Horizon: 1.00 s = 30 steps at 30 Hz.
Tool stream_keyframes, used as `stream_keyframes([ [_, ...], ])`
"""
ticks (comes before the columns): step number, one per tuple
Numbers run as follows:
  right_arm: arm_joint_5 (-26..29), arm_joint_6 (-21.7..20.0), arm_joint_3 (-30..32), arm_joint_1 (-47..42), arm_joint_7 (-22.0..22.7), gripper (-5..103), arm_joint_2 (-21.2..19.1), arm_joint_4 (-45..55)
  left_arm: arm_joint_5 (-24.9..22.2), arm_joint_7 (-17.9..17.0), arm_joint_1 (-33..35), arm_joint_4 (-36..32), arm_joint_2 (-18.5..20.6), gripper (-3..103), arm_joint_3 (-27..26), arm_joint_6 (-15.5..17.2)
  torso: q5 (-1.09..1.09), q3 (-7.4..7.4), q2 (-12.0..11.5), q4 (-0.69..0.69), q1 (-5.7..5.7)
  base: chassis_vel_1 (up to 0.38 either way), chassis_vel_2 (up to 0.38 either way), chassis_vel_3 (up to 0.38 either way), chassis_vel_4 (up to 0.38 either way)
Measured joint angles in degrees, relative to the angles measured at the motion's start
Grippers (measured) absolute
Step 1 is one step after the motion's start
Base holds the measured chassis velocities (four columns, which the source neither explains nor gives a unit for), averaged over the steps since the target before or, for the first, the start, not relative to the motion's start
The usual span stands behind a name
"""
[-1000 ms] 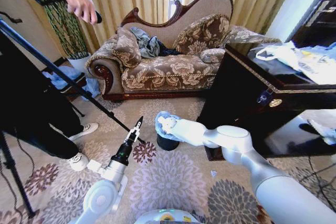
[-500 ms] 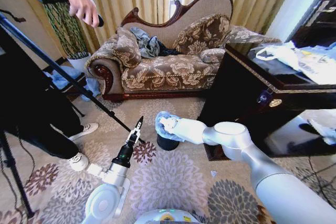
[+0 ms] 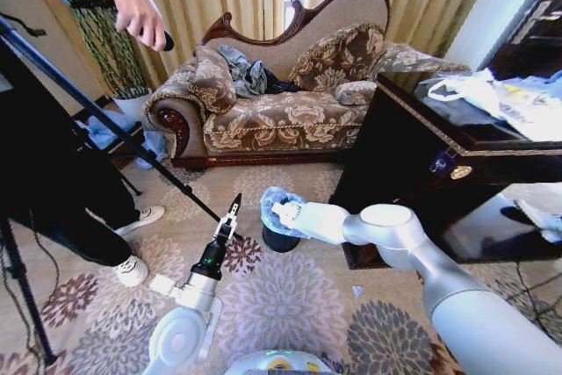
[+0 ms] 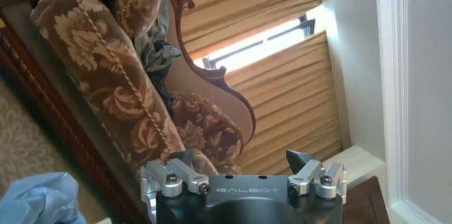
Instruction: Place a garbage bag over the trash bin.
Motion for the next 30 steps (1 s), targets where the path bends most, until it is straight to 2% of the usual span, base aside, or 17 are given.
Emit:
stream_keyframes([
  [7, 0.59, 0.00, 1.09, 0.24, -0.32, 0, 1.45, 0.04, 0.53, 0.14, 0.22, 0.22, -0.42, 92, 0.81, 0.07, -0.01, 0.00, 0.00, 0.01, 0.00, 0.000, 0.000, 0.000, 0.000],
  [11, -0.01, -0.01, 5.03, -0.17, -0.81, 0, 3.55, -2.19, 0.84, 0.29, 0.51, 0.49, -0.79, 92, 1.64, 0.19, 0.00, 0.00, 0.00, 0.01, 0.00, 0.000, 0.000, 0.000, 0.000],
  [14, -2.98, 0.00, 8.39, -1.28, -2.29, 0, 5.11, -5.99, 1.20, 0.40, 0.70, 0.58, -1.07, 92, 2.11, 0.25, -0.02, 0.00, 0.00, 0.02, 0.00, 0.000, 0.000, 0.000, 0.000],
  [16, -7.64, 0.02, 12.66, -2.62, -4.49, 0, 5.80, -10.24, 1.55, 0.58, 1.04, 0.62, -1.18, 92, 2.32, 0.30, 0.00, 0.00, 0.00, 0.03, 0.00, 0.000, 0.000, 0.000, 0.000],
  [19, -10.67, 0.03, 16.17, -3.14, -5.62, 0, 5.83, -12.62, 1.72, 0.83, 1.33, 0.66, -1.14, 92, 2.36, 0.34, -0.01, 0.00, 0.00, -0.02, 0.00, 0.000, 0.000, 0.000, 0.000],
  [23, -13.45, 0.13, 18.93, -3.58, -7.02, 0, 5.87, -15.26, 1.87, 0.92, 1.36, 0.80, -1.20, 92, 2.40, 0.35, 0.00, 0.00, 0.00, 0.01, 0.00, 0.000, 0.000, 0.000, 0.000],
  [26, -21.34, 0.22, 25.63, -6.17, -9.25, 0, 5.84, -20.02, 1.99, 0.92, 1.55, 0.98, -1.01, 92, 2.07, 0.35, -0.01, 0.00, 0.00, 0.01, 0.00, 0.000, 0.000, 0.000, 0.000],
  [30, -24.78, 0.48, 29.20, -8.19, -9.78, 0, 5.80, -21.87, 1.98, 0.87, 1.81, 1.12, -0.61, 92, 1.52, 0.36, 0.01, 0.00, 0.00, -0.01, 0.00, 0.000, 0.000, 0.000, 0.000],
])
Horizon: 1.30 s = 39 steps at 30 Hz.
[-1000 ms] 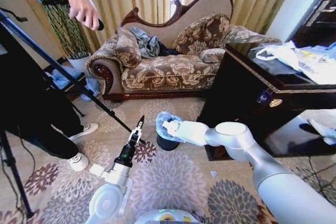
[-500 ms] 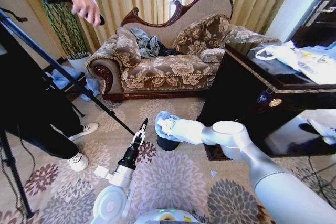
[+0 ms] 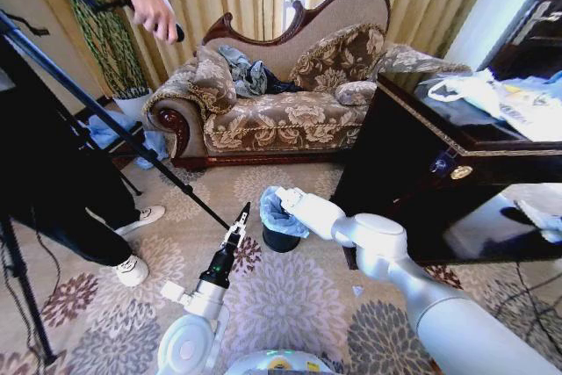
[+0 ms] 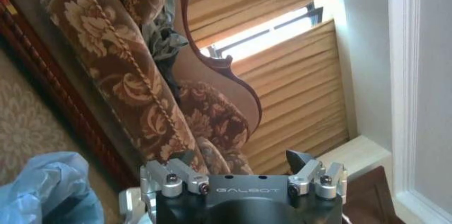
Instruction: Place a garbage bag over the trash bin.
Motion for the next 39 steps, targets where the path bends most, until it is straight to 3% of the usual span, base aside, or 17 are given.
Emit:
stream_keyframes([
  [6, -0.10, 0.02, 2.16, -2.41, 0.11, -3, -0.01, 0.59, -0.46, -0.28, -0.37, 0.92, 0.54, 92, -0.35, -0.02, -0.02, 0.00, 0.00, 0.03, 0.00, 0.000, 0.000, 0.000, 0.000],
  [7, 0.77, -0.08, 2.09, -2.61, 0.19, 6, -0.02, 1.59, -0.84, -0.31, -0.77, 1.30, 0.69, 92, -0.35, -0.02, -0.02, 0.00, 0.00, 0.01, 0.00, 0.000, 0.000, 0.000, 0.000],
  [9, 1.57, -0.12, 1.87, -2.61, 0.33, 6, -0.03, 2.15, -1.05, -0.34, -0.98, 1.49, 0.71, 92, -0.33, -0.02, -0.01, 0.00, 0.00, 0.01, 0.00, 0.000, 0.000, 0.000, 0.000],
  [13, 5.88, -0.18, -0.26, -1.77, 1.57, 28, -0.02, 5.76, -1.25, -0.37, -1.54, 1.97, 0.30, 92, 0.28, 0.19, -0.01, 0.00, 0.00, 0.03, 0.00, 0.000, 0.000, 0.000, 0.000],
  [15, 6.37, -0.18, -0.60, -1.45, 1.58, 28, -0.02, 6.17, -1.25, -0.36, -1.54, 1.99, 0.19, 92, 0.39, 0.26, -0.02, 0.00, 0.00, 0.03, 0.00, 0.000, 0.000, 0.000, 0.000],
  [21, 6.69, -0.21, -0.74, -0.31, 1.49, 56, -0.02, 5.65, -1.08, -0.24, -1.03, 2.02, -0.11, 92, 0.53, 0.44, -0.02, 0.00, 0.00, 0.03, 0.00, 0.000, 0.000, 0.000, 0.000],
  [27, 5.50, -0.21, -0.01, -0.31, 1.51, 73, -0.06, 5.03, -0.99, -0.04, -0.46, 1.89, -0.01, 92, 0.37, 0.34, -0.02, 0.00, 0.00, 0.01, 0.00, 0.000, 0.000, 0.000, 0.000],
  [30, 6.14, -0.19, 0.09, -0.17, 2.39, 88, -0.03, 6.59, -1.20, -0.02, -0.44, 1.60, 0.58, 92, -0.07, 0.21, -0.01, 0.00, 0.00, 0.03, 0.00, 0.000, 0.000, 0.000, 0.000],
  [32, 6.28, -0.19, 0.08, -0.19, 2.72, 88, -0.03, 6.65, -1.35, -0.02, -0.52, 1.55, 0.79, 92, -0.18, 0.20, -0.01, 0.00, 0.00, 0.03, 0.00, 0.000, 0.000, 0.000, 0.000],
  [35, 6.42, -0.20, -0.03, -0.67, 3.78, 99, -0.04, 6.76, -1.74, -0.06, -0.67, 1.46, 1.10, 92, -0.29, 0.18, -0.02, 0.00, 0.00, 0.01, 0.00, 0.000, 0.000, 0.000, 0.000],
  [39, 7.29, -0.20, -0.02, -0.74, 5.42, 100, -0.06, 9.07, -2.00, -0.20, -0.71, 1.49, 1.40, 92, -0.36, 0.12, -0.03, 0.00, 0.00, 0.00, 0.00, 0.000, 0.000, 0.000, 0.000],
])
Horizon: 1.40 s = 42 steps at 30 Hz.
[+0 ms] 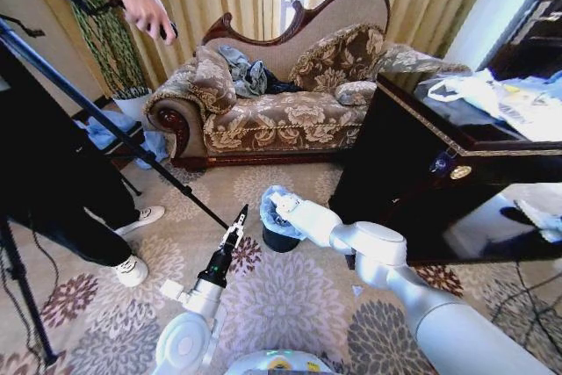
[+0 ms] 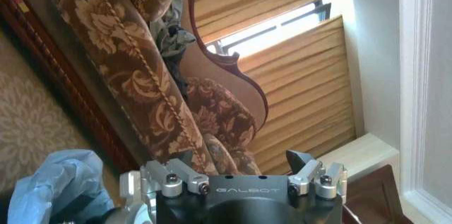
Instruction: Place a garbage bag over the trash bin.
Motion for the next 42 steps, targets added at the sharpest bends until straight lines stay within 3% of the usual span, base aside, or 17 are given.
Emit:
stream_keyframes([
  [8, 5.98, 0.00, 2.27, 1.11, 5.55, 100, -1.66, 9.09, -2.33, -1.25, -2.60, 0.59, 3.80, 92, -0.74, 0.15, 0.02, 0.00, 0.00, 0.01, 0.00, 0.000, 0.000, 0.000, 0.000],
  [13, 5.23, 0.58, 3.63, 1.79, 5.43, 100, -2.61, 9.02, -4.13, -1.45, -3.69, 1.16, 6.32, 92, -0.63, 0.25, 0.02, 0.00, 0.00, 0.02, 0.00, 0.000, 0.000, 0.000, 0.000],
  [18, 2.29, 1.46, 3.27, 1.97, 4.12, 100, -4.98, 8.55, -3.97, -1.96, -3.66, 0.88, 6.03, 92, 0.15, 0.97, 0.01, 0.00, 0.00, 0.02, 0.00, 0.000, 0.000, 0.000, 0.000],
  [25, 1.00, 0.13, 7.98, 1.73, 4.70, 100, -11.46, 14.39, -2.48, -3.52, -3.18, -0.92, 5.63, 92, 0.20, 2.08, 0.03, 0.00, 0.00, 0.02, 0.00, 0.000, 0.000, 0.000, 0.000],
  [28, 3.14, 0.05, 9.34, 1.69, 4.72, 100, -15.02, 18.69, -2.23, -4.21, -3.05, -1.68, 6.24, 93, -0.26, 2.53, 0.01, 0.00, 0.00, 0.02, 0.00, 0.000, 0.000, 0.000, 0.000],
  [31, 7.11, 0.16, 12.92, -0.13, 6.57, 100, -21.45, 28.71, -2.01, -4.90, -2.88, -2.15, 7.93, 93, -1.61, 2.75, 0.03, 0.00, 0.00, 0.01, 0.00, 0.000, 0.000, 0.000, 0.000],
  [32, 7.11, 0.16, 12.92, -0.13, 6.57, 100, -21.45, 28.71, -2.01, -4.90, -2.88, -2.15, 7.93, 93, -1.61, 2.75, 0.03, 0.00, 0.00, 0.01, 0.00, 0.000, 0.000, 0.000, 0.000],
  [35, 12.67, 6.07, 15.44, -2.32, 10.97, 100, -28.71, 41.85, -1.65, -6.07, -3.52, -1.40, 9.80, 93, -4.10, 2.86, 0.01, 0.00, 0.00, 0.04, 0.00, 0.000, 0.000, 0.000, 0.000],
  [36, 12.67, 6.07, 15.44, -2.32, 10.97, 100, -28.71, 41.85, -1.65, -6.07, -3.52, -1.40, 9.80, 93, -4.10, 2.86, 0.01, 0.00, 0.00, 0.04, 0.00, 0.000, 0.000, 0.000, 0.000],
  [37, 14.67, 10.79, 16.31, -3.53, 12.19, 100, -32.94, 48.86, -1.02, -7.20, -3.99, -0.86, 10.63, 93, -5.70, 3.46, 0.03, 0.00, 0.00, 0.03, 0.00, 0.000, 0.000, 0.000, 0.000],
  [39, 15.71, 15.77, 17.81, -5.29, 14.64, 100, -39.00, 58.16, 1.72, -8.62, -3.19, -0.22, 11.21, 94, -8.90, 4.44, 0.00, 0.00, 0.00, -0.06, 0.00, 0.000, 0.000, 0.000, 0.000],
  [40, 15.71, 15.77, 17.81, -5.29, 14.64, 100, -39.00, 58.16, 1.72, -8.62, -3.19, -0.22, 11.21, 94, -8.90, 4.44, 0.00, 0.00, 0.00, -0.06, 0.00, 0.000, 0.000, 0.000, 0.000],
  [42, 15.50, 19.54, 19.92, -7.00, 14.71, 100, -43.48, 65.40, 6.81, -8.91, -0.08, -0.41, 10.29, 94, -13.71, 5.01, 0.06, -0.01, 0.00, 0.00, 0.00, 0.000, 0.000, 0.000, 0.000],
])
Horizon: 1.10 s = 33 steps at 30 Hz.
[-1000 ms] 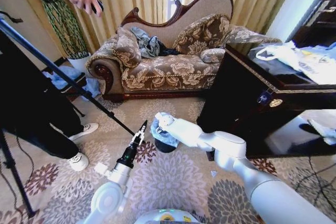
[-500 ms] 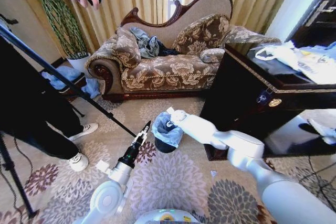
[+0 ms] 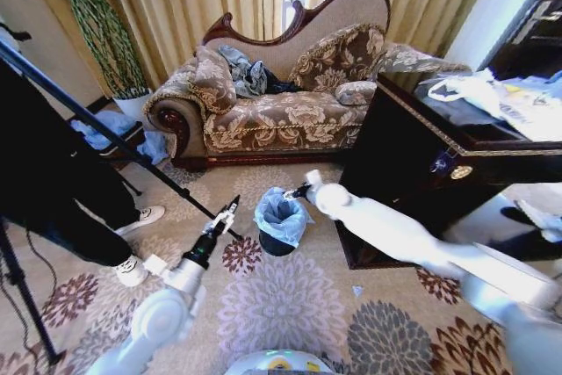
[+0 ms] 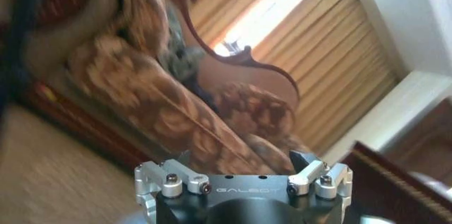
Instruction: Place a garbage bag over the trash bin.
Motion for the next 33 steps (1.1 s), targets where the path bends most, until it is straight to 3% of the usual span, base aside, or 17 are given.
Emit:
stream_keyframes([
  [3, -0.74, 2.16, 3.93, -3.58, -0.25, 100, -4.48, 6.47, 2.93, -0.87, 0.54, -1.18, -0.84, 98, -2.29, 0.86, -0.05, 0.00, 0.00, 0.09, 0.00, 0.004, 0.007, 0.017, 0.007],
  [5, -2.71, 3.85, 13.55, -12.25, -1.13, 100, -10.20, 14.34, 4.70, -3.25, 0.03, -3.15, -0.77, 98, -4.24, 3.66, -0.10, -0.01, 0.00, 0.04, 0.00, 0.011, 0.010, 0.026, 0.006],
  [6, -2.71, 3.85, 13.55, -12.25, -1.13, 100, -10.20, 14.34, 4.70, -3.25, 0.03, -3.15, -0.77, 98, -4.24, 3.66, -0.10, -0.01, 0.00, 0.04, 0.00, 0.000, 0.000, 0.000, 0.000],
  [8, -6.24, 5.87, 25.27, -25.07, -2.97, 100, -14.03, 19.62, 8.35, -4.82, 0.43, -4.52, -0.07, 100, -6.95, 5.39, 0.04, -0.01, 0.00, -0.05, -0.01, 0.000, 0.000, 0.000, 0.000],
  [9, -8.15, 7.02, 31.19, -31.28, -3.25, 100, -14.63, 21.35, 10.32, -5.10, 1.09, -4.94, 0.10, 100, -8.34, 5.62, 0.03, -0.01, 0.01, -0.02, 0.00, 0.000, 0.000, 0.000, 0.000],
  [11, -8.72, 7.32, 32.95, -33.25, -3.28, 100, -14.69, 21.87, 10.90, -5.21, 1.32, -5.04, 0.13, 100, -8.77, 5.65, 0.00, -0.01, 0.01, -0.02, 0.00, 0.000, 0.000, 0.000, 0.000],
  [12, -12.33, 8.44, 43.59, -46.39, -3.33, 100, -13.74, 24.87, 14.07, -6.20, 3.34, -5.93, 0.06, 100, -12.01, 5.70, -0.02, 0.00, 0.00, -0.02, 0.00, 0.000, 0.000, 0.000, 0.000],
  [13, -14.29, 8.93, 48.92, -52.11, -3.40, 100, -12.44, 26.50, 15.12, -6.83, 4.61, -6.63, -0.28, 100, -13.64, 5.70, -0.02, 0.00, 0.00, 0.02, 0.00, 0.000, 0.000, 0.000, 0.000],
  [14, -14.29, 8.93, 48.92, -52.11, -3.40, 100, -12.44, 26.50, 15.12, -6.83, 4.61, -6.63, -0.28, 100, -13.64, 5.70, -0.02, 0.00, 0.00, 0.02, 0.00, 0.000, 0.000, 0.000, 0.000],
  [16, -20.78, 9.68, 61.62, -66.55, -5.08, 100, -7.37, 30.80, 17.67, -7.99, 7.91, -8.67, -2.31, 100, -18.16, 5.69, -0.08, -0.01, 0.00, 0.03, 0.00, 0.000, 0.000, 0.000, 0.000],
  [20, -25.90, 10.20, 70.01, -77.38, -8.45, 100, -0.90, 35.79, 19.70, -8.38, 10.38, -10.40, -5.33, 100, -21.81, 5.55, -0.02, -0.01, 0.01, 0.00, -0.01, 0.000, 0.000, 0.000, 0.000],
  [22, -32.05, 11.41, 73.82, -86.19, -11.83, 100, 6.95, 40.54, 22.24, -8.69, 12.27, -12.00, -9.91, 100, -23.73, 5.49, -0.05, -0.01, 0.01, 0.01, -0.01, 0.000, 0.000, 0.000, 0.000],
  [23, -32.05, 11.41, 73.82, -86.19, -11.83, 100, 6.95, 40.54, 22.24, -8.69, 12.27, -12.00, -9.91, 100, -23.73, 5.49, -0.05, -0.01, 0.01, 0.01, -0.01, 0.000, 0.000, 0.000, 0.000],
  [27, -46.80, 16.18, 72.33, -95.63, -16.18, 100, 19.18, 43.62, 27.21, -8.31, 15.32, -13.25, -17.43, 100, -22.56, 4.93, -0.06, -0.01, 0.01, 0.01, -0.01, 0.000, 0.000, 0.000, 0.000],
  [28, -46.80, 16.18, 72.33, -95.63, -16.18, 100, 19.18, 43.62, 27.21, -8.31, 15.32, -13.25, -17.43, 100, -22.56, 4.93, -0.06, -0.01, 0.01, 0.01, -0.01, 0.000, 0.000, 0.000, 0.000],
  [30, -53.11, 19.33, 68.42, -99.99, -16.42, 100, 24.98, 44.39, 32.72, -6.42, 18.52, -13.28, -20.77, 100, -19.87, 2.21, -0.05, 0.00, 0.01, 0.01, -0.01, 0.000, 0.000, 0.000, 0.000],
  [33, -59.16, 22.19, 65.28, -101.59, -16.46, 100, 28.99, 44.37, 36.41, -5.52, 20.11, -13.28, -23.27, 100, -18.05, 0.60, -0.07, -0.01, 0.01, 0.02, -0.01, 0.000, 0.000, 0.000, 0.000],
])
